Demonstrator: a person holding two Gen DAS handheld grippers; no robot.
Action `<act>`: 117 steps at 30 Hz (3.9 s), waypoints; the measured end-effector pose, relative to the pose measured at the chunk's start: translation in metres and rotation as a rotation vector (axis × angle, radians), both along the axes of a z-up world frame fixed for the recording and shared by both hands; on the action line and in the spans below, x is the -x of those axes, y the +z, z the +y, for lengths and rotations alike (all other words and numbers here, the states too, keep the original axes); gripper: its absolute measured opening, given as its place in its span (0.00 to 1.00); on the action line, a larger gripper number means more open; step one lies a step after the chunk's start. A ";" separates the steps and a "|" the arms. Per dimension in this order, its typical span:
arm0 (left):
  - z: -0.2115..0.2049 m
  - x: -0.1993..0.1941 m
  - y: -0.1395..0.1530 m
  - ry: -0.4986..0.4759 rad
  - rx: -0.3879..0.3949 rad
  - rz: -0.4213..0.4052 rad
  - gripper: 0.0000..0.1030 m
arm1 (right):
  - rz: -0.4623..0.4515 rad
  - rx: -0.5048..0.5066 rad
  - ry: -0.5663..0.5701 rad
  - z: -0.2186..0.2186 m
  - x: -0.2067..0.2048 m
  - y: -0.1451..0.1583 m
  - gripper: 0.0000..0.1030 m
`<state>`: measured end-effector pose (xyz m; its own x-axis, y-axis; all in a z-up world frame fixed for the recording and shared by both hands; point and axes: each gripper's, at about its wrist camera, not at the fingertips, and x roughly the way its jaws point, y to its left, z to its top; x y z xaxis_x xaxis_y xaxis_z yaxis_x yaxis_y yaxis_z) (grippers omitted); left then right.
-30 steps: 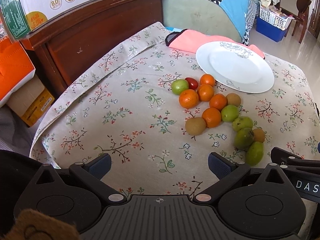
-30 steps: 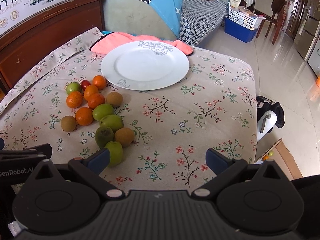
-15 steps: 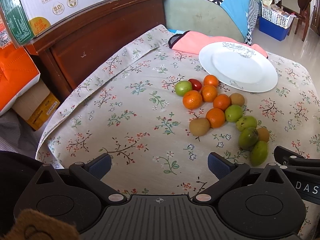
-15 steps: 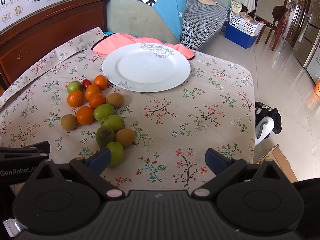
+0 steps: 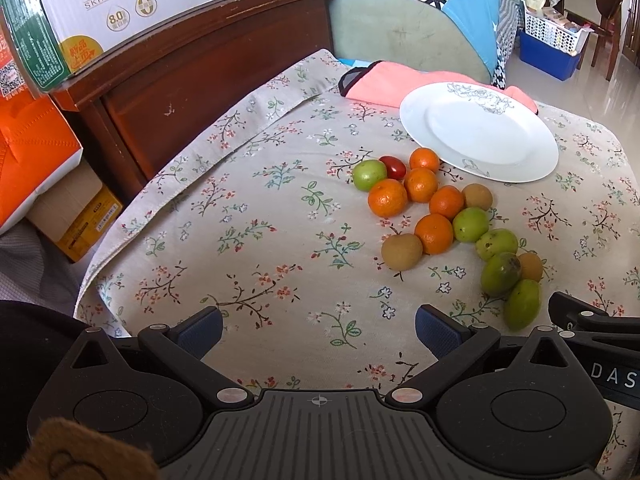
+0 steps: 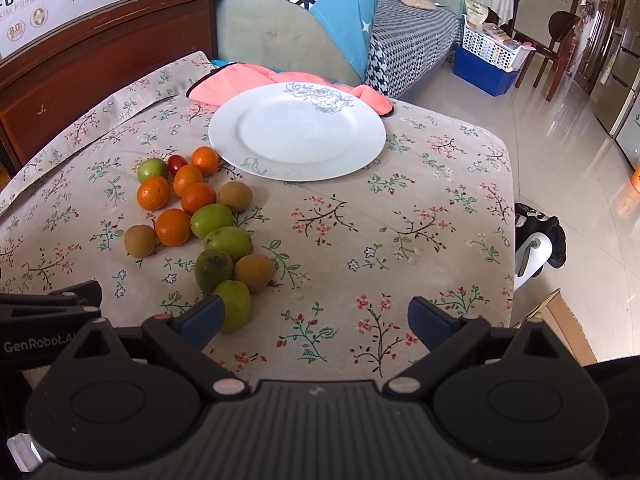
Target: Organize fruits
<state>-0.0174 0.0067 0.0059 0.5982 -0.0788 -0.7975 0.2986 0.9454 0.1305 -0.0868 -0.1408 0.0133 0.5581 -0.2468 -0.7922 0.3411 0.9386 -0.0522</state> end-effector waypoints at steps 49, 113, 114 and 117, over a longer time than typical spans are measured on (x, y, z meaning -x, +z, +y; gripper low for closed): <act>0.011 -0.046 0.002 0.005 0.084 0.048 0.98 | -0.119 -0.260 0.113 -0.015 0.017 -0.017 0.62; -0.012 -0.035 -0.021 -0.208 0.224 -0.017 0.25 | -0.154 -0.361 0.111 -0.012 0.011 -0.021 0.24; -0.012 -0.035 -0.021 -0.206 0.224 -0.017 0.25 | -0.151 -0.361 0.111 -0.012 0.011 -0.022 0.24; -0.012 -0.034 -0.020 -0.205 0.226 -0.021 0.25 | -0.156 -0.357 0.117 -0.012 0.012 -0.020 0.24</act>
